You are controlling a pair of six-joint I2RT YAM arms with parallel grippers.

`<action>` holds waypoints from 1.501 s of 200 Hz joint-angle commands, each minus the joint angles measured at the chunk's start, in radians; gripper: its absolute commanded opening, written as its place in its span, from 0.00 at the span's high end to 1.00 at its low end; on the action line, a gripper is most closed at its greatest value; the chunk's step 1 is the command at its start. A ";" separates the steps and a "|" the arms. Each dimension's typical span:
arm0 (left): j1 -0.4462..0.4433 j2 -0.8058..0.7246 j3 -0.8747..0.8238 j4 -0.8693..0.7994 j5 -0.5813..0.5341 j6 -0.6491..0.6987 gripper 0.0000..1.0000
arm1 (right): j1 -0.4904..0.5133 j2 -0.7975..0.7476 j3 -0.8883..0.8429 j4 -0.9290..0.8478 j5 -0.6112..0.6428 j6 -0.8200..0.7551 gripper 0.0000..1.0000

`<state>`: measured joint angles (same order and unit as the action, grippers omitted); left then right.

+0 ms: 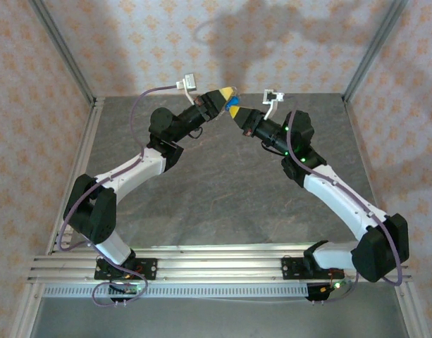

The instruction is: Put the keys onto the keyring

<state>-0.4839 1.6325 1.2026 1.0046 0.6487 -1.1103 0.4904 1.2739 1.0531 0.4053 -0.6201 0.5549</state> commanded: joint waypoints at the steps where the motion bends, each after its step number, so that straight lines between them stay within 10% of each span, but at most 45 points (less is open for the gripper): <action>1: -0.008 0.001 0.009 0.070 0.010 -0.009 1.00 | 0.007 -0.014 0.023 0.019 -0.027 -0.008 1.00; 140: -0.010 0.007 0.011 0.074 0.003 -0.017 1.00 | 0.085 0.035 0.152 -0.221 -0.082 -0.148 1.00; 190: -0.010 -0.002 -0.006 0.078 -0.022 -0.016 1.00 | 0.031 -0.075 0.067 -0.216 -0.063 -0.118 0.68; 300: -0.010 -0.007 -0.044 0.100 -0.086 -0.034 1.00 | -0.023 -0.183 0.059 -0.134 0.153 0.032 0.66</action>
<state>-0.4957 1.6375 1.1664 1.0409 0.5907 -1.1366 0.4740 1.0580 1.0817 0.1856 -0.5949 0.4927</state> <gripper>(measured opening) 0.045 0.344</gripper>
